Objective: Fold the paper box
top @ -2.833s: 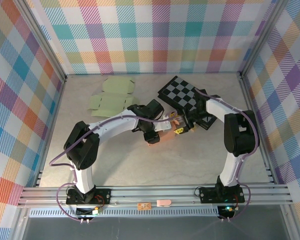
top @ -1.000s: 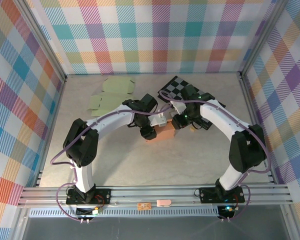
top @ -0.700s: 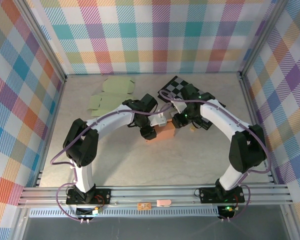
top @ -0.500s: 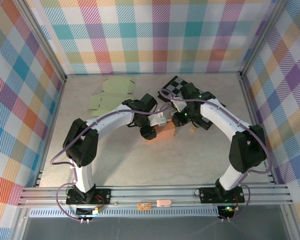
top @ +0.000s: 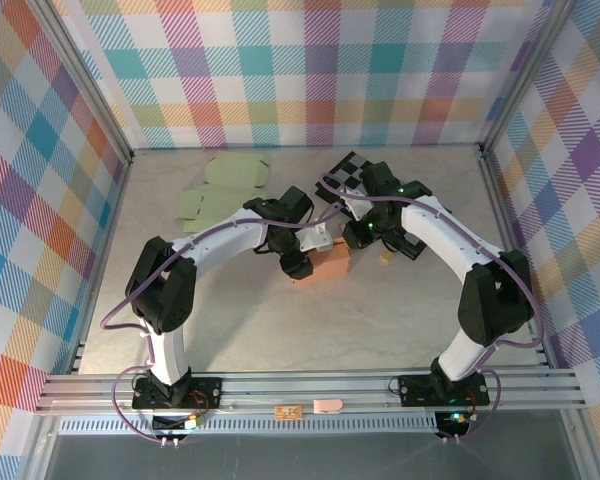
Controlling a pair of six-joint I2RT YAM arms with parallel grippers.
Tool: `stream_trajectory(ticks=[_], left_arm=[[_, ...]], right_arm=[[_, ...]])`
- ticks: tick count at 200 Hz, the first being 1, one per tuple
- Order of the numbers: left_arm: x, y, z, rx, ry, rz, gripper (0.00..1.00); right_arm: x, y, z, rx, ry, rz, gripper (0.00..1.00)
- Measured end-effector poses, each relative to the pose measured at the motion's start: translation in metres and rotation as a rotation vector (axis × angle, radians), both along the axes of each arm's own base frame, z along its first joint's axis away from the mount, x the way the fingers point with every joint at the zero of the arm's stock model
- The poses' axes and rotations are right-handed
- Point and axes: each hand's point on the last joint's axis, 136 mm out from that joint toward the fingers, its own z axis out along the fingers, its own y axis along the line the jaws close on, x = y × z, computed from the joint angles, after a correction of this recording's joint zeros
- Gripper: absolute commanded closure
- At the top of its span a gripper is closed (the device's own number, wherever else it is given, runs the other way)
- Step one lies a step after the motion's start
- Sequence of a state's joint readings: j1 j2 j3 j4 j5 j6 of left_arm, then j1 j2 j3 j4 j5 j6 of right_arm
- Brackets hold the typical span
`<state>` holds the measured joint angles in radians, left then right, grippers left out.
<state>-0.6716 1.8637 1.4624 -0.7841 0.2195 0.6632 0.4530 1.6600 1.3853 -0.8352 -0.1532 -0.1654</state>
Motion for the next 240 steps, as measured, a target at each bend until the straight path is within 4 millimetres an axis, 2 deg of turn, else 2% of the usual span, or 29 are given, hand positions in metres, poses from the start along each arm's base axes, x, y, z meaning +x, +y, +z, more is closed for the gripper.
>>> stream_trajectory(ticks=[19,53,88,146,192,240], left_arm=[[0.0,-0.0001,0.0002,-0.001,0.002,0.004,0.45],[0.0,-0.0001,0.0003,-0.002,0.004,0.012,0.45],[0.0,-0.0001,0.0003,-0.002,0.005,0.015,0.45],[0.0002,-0.0002,0.0003,-0.003,0.007,0.022,0.44],[0.0002,-0.0001,0.0003,-0.005,0.015,0.043,0.45],[0.0004,-0.0003,0.0004,-0.008,0.022,0.062,0.51]], right_arm=[[0.0004,-0.0007,-0.0003,-0.006,-0.003,-0.002,0.75],[0.0004,-0.0012,-0.0023,-0.025,-0.011,-0.001,0.75],[-0.0009,-0.0016,-0.0045,-0.035,-0.01,0.0,0.85],[-0.0028,0.001,-0.0052,-0.046,-0.014,0.002,0.92],[-0.0039,0.0036,-0.0034,-0.05,-0.009,-0.061,1.0],[-0.0059,0.0061,-0.003,-0.034,0.024,-0.16,1.0]])
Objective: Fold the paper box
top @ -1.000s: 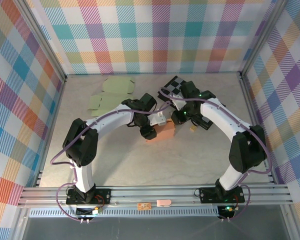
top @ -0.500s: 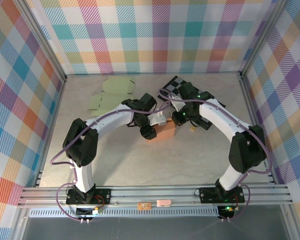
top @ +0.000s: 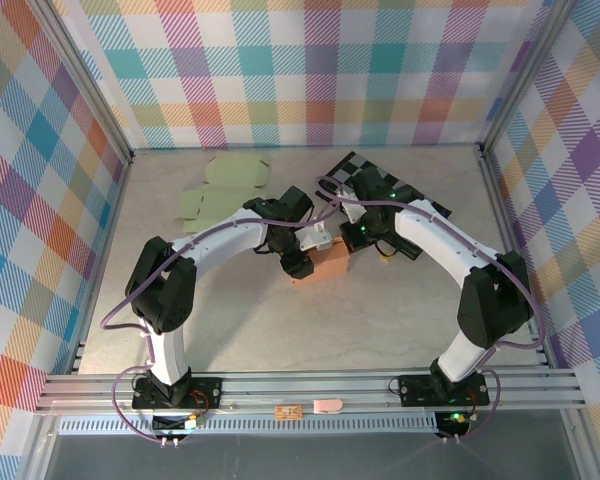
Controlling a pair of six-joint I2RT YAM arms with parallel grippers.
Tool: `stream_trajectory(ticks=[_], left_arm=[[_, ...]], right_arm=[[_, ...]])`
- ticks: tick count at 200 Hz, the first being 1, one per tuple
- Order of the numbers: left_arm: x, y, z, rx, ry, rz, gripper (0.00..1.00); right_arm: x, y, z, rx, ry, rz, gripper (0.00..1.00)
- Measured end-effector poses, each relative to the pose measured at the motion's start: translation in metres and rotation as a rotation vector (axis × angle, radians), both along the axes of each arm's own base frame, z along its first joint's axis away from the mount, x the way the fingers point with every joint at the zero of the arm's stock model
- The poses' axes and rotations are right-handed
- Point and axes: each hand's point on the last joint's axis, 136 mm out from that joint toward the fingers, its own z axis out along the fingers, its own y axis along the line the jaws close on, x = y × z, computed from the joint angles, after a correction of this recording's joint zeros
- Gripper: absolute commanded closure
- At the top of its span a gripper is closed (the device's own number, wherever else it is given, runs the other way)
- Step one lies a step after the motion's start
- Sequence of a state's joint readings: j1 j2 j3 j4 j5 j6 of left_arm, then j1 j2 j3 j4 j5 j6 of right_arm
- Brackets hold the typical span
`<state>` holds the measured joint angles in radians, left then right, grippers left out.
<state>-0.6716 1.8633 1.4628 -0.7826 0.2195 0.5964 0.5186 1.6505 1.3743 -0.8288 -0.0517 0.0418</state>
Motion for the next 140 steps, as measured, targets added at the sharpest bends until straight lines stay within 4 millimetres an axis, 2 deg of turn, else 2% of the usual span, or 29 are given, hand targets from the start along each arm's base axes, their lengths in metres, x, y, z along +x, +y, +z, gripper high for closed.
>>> stream_trajectory(ticks=[76,140], left_arm=[[0.0009,-0.0001,0.0001,0.0,-0.002,0.006,0.5],[0.0066,-0.0015,0.0018,-0.007,-0.022,0.027,0.41]], right_arm=[[-0.0016,0.0012,-0.0023,0.032,-0.01,-0.081,1.0],[-0.0074,-0.0007,-0.0061,0.036,-0.081,-0.08,1.0]])
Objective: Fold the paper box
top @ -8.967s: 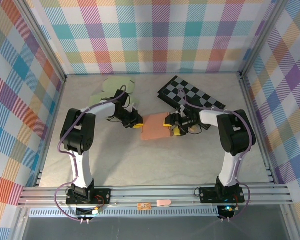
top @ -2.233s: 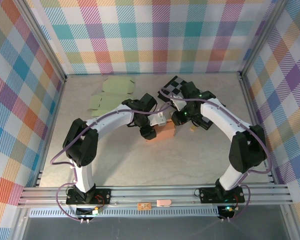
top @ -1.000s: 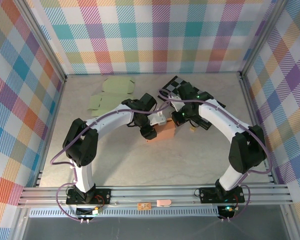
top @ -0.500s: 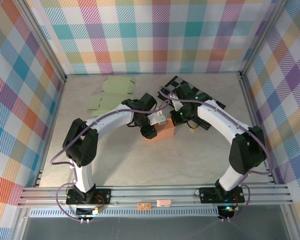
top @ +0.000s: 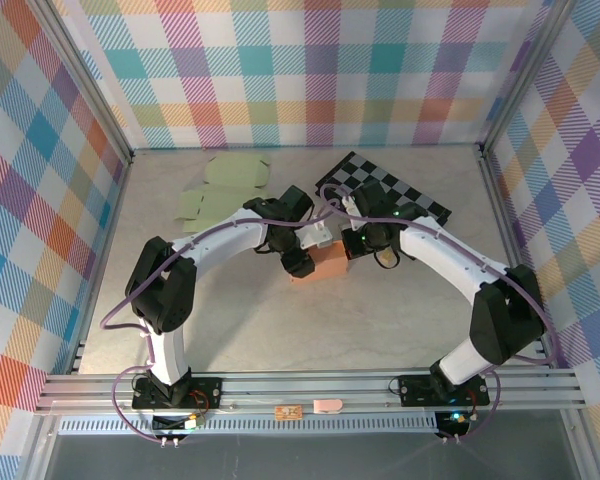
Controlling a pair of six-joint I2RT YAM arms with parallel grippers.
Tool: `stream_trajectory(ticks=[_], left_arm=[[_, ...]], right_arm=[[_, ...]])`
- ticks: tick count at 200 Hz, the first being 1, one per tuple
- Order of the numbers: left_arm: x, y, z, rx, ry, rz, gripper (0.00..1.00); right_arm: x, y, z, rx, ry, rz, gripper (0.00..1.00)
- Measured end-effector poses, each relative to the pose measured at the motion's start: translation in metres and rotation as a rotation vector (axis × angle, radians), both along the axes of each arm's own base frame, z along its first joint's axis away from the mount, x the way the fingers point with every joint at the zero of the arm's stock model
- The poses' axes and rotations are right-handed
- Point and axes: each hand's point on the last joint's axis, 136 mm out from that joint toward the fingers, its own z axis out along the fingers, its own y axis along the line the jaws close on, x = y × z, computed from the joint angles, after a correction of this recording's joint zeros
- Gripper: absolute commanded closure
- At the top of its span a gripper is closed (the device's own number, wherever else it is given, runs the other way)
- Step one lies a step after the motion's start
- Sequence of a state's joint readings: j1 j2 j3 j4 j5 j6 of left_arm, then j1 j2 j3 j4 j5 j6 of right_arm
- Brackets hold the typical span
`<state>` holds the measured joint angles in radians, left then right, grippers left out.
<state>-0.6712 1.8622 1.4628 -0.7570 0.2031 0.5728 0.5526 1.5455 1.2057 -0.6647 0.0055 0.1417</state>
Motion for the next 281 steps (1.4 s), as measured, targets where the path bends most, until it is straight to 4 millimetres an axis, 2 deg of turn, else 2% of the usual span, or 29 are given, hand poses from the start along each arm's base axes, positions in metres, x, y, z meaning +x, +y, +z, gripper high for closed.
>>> stream_trajectory(ticks=[46,104,122,148,204,232,281], left_arm=[[0.007,-0.004,0.023,-0.091,-0.026,0.09,0.35],[-0.007,0.004,0.047,-0.192,-0.011,0.228,0.33],[-0.008,0.01,0.061,-0.218,-0.024,0.29,0.36],[-0.011,0.021,0.077,-0.22,-0.026,0.386,0.44],[-0.029,0.047,0.063,-0.119,0.099,0.601,0.59],[-0.031,0.051,0.058,-0.095,0.138,0.674,0.68],[-0.025,0.052,0.047,-0.063,0.149,0.73,0.73]], right_arm=[[0.0,0.004,0.001,-0.009,-0.02,0.008,1.0],[0.0,0.005,0.001,-0.023,-0.029,0.01,1.0],[0.001,0.006,0.001,-0.026,-0.025,0.01,1.0],[0.005,0.007,0.001,-0.033,-0.023,0.004,1.0],[0.008,0.008,0.001,-0.036,-0.018,-0.004,1.0],[0.008,0.008,0.001,-0.037,-0.016,-0.004,1.0],[0.007,0.008,0.001,-0.036,-0.014,-0.007,1.0]])
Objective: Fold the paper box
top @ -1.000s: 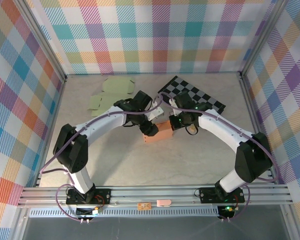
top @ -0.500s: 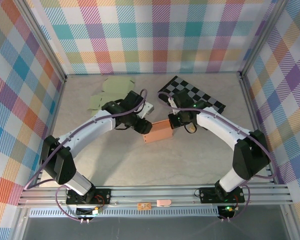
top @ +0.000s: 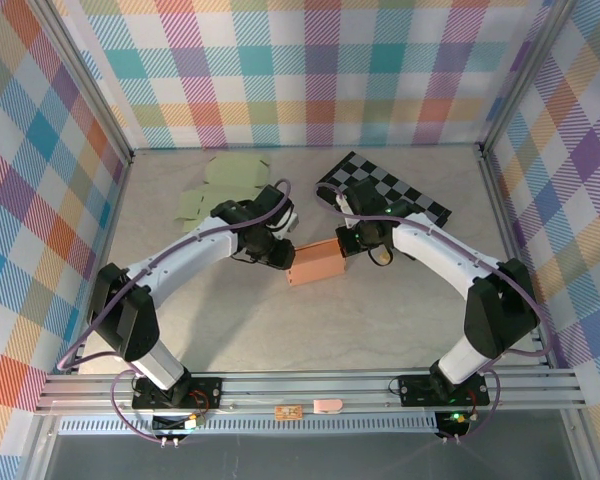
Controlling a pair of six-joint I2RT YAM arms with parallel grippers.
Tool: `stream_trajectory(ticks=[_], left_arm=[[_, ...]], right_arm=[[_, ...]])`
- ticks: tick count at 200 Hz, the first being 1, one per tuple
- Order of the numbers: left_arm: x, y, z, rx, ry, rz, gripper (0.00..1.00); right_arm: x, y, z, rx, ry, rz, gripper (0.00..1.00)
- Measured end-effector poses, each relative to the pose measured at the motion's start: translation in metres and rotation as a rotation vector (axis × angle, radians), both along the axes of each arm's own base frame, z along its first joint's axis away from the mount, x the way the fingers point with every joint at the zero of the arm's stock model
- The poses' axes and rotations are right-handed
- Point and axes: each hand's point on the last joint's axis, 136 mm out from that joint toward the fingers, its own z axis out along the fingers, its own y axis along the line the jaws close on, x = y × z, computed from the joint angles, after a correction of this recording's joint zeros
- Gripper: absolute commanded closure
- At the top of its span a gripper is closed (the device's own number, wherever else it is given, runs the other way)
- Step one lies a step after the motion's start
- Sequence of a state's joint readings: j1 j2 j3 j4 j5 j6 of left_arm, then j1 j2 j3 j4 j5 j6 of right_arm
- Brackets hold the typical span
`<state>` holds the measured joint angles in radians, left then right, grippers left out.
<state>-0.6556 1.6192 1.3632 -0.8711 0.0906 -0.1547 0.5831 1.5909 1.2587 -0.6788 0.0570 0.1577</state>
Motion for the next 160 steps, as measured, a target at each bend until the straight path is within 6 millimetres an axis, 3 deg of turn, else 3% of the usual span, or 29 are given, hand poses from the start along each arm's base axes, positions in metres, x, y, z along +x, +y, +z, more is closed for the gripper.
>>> stream_trajectory(ticks=[160], left_arm=[[0.013,-0.007,-0.004,-0.007,0.017,0.082,1.0]], right_arm=[[0.0,-0.001,-0.001,-0.004,0.002,-0.015,1.0]])
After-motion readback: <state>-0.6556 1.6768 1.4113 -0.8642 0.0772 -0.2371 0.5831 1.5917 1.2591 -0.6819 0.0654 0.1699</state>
